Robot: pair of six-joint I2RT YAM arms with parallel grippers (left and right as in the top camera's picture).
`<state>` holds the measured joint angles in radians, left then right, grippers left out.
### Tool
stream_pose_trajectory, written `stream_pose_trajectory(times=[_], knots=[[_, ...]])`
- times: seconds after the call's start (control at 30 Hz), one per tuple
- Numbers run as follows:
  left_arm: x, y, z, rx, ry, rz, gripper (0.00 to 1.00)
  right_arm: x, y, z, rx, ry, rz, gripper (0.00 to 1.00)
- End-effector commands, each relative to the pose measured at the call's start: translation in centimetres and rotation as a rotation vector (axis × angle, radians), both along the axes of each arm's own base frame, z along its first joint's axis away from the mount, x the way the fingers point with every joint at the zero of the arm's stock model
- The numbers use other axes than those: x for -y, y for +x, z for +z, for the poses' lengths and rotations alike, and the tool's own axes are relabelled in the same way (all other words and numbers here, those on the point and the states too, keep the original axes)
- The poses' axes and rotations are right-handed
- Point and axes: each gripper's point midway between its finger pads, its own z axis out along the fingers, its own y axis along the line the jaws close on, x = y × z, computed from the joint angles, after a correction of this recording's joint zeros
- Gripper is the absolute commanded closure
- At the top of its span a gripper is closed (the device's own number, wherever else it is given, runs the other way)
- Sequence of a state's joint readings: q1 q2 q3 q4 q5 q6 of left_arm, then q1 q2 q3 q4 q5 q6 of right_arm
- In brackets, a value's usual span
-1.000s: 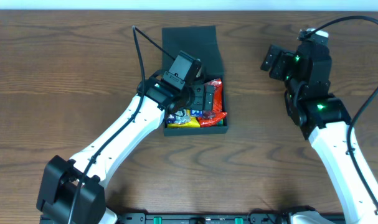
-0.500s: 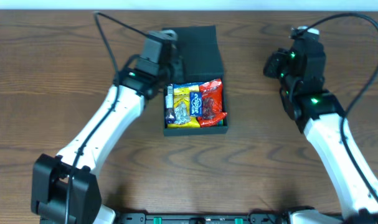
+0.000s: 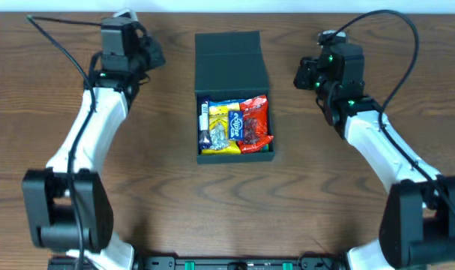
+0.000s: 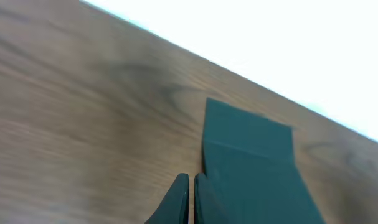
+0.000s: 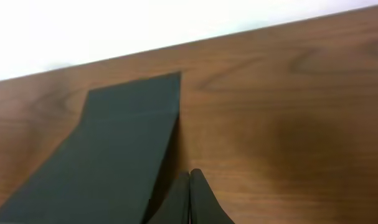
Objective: Pack container
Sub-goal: 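Raise both grippers to the open lid's edges and grasp them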
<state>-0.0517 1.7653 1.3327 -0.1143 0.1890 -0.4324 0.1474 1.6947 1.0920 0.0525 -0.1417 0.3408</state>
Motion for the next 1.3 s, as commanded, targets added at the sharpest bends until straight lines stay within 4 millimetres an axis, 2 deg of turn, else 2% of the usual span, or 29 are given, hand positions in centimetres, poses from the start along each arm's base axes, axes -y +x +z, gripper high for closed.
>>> stream_pose_trajectory(times=[0.0, 0.17, 0.27, 0.37, 0.47, 0.63, 0.77, 0.9, 1.13, 1.27], knots=[[0.6, 1.1, -4.0, -0.079, -0.176, -0.046, 0.94, -0.4, 0.4, -0.9, -0.040, 0.126, 0.030, 0.99], [0.9, 2.5, -8.2, -0.163, -0.267, -0.085, 0.94, -0.7, 1.8, -2.7, -0.113, 0.243, 0.048, 0.98], [1.9, 4.4, -10.4, -0.243, -0.330, -0.118, 0.94, -0.8, 3.7, -4.2, -0.167, 0.282, 0.015, 0.98], [2.8, 6.1, -11.6, -0.292, -0.365, -0.151, 0.94, -0.8, 5.0, -6.2, -0.237, 0.307, -0.004, 0.98], [3.4, 6.7, -12.6, -0.345, -0.372, -0.154, 0.94, -1.8, 6.1, -7.7, -0.279, 0.364, 0.025, 0.98], [5.0, 5.5, -13.4, -0.415, -0.387, -0.181, 0.94, -3.0, 7.4, -9.9, -0.341, 0.448, 0.050, 0.98], [6.1, 3.3, -14.6, -0.512, -0.376, -0.193, 0.94, -4.0, 6.7, -12.0, -0.408, 0.498, 0.088, 0.98], [5.7, 2.0, -15.9, -0.577, -0.345, -0.181, 0.95, -4.5, 5.8, -13.7, -0.466, 0.518, 0.101, 0.99], [7.6, 1.2, -17.4, -0.621, -0.391, -0.228, 0.94, -5.3, 5.3, -14.1, -0.491, 0.544, 0.137, 0.98], [9.4, 1.7, -16.9, -0.580, -0.395, -0.274, 0.94, -6.7, 4.5, -14.5, -0.518, 0.560, 0.178, 0.98]])
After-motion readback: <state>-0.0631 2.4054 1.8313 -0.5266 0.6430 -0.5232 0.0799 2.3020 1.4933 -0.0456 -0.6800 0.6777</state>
